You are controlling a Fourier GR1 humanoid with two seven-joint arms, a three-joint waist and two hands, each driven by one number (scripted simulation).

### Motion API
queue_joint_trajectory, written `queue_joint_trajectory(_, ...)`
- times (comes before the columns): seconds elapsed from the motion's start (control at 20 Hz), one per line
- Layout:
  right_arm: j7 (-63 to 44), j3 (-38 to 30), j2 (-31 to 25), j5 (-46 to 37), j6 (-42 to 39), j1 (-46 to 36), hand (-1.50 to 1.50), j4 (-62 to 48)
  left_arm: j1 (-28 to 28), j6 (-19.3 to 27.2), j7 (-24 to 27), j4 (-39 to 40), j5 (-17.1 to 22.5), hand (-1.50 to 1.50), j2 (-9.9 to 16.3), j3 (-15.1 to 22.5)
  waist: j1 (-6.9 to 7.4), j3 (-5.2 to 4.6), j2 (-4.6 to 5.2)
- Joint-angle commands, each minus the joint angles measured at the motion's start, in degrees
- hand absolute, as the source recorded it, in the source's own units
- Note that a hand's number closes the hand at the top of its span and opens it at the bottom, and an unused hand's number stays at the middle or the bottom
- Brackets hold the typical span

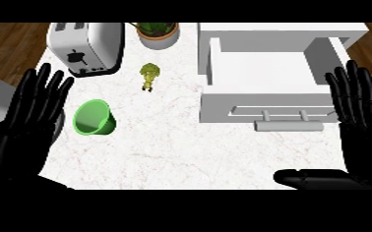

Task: Pick up the cup, place it into the drawer and close the drawer

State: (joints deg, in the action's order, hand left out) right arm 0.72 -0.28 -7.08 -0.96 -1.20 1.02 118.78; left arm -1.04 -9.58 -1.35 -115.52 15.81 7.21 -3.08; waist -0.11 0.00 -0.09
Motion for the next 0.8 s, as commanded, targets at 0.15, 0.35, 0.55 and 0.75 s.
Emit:
queue_joint_trajectory(0.15,-1.0,-0.7,-1.7,-0.4,-2.7,-2.1,-1.50,-3.8,-2.6,-5.7,0.1,5.9,8.9,-1.50,1.2,-4.8,0.21,-0.01,0.10)
queue_joint_trajectory(0.35,-2.2,-1.5,-1.6,0.1,-3.6,-1.4,-1.50,-1.7,-4.2,-7.2,0.4,8.5,8.2,-1.50,1.5,-5.6,0.17,-0.01,0.06)
queue_joint_trajectory(0.55,1.3,-1.7,-1.2,-1.0,-3.5,-3.1,-1.50,-5.8,-2.9,-9.2,6.6,18.4,5.5,-1.50,3.1,-9.5,0.14,-0.02,0.14)
queue_joint_trajectory(0.75,-0.3,-3.0,-1.1,-0.2,-3.1,-4.3,-1.50,-5.4,-1.7,-7.7,10.5,24.7,1.7,-1.50,3.6,-11.7,0.13,-0.02,0.13)
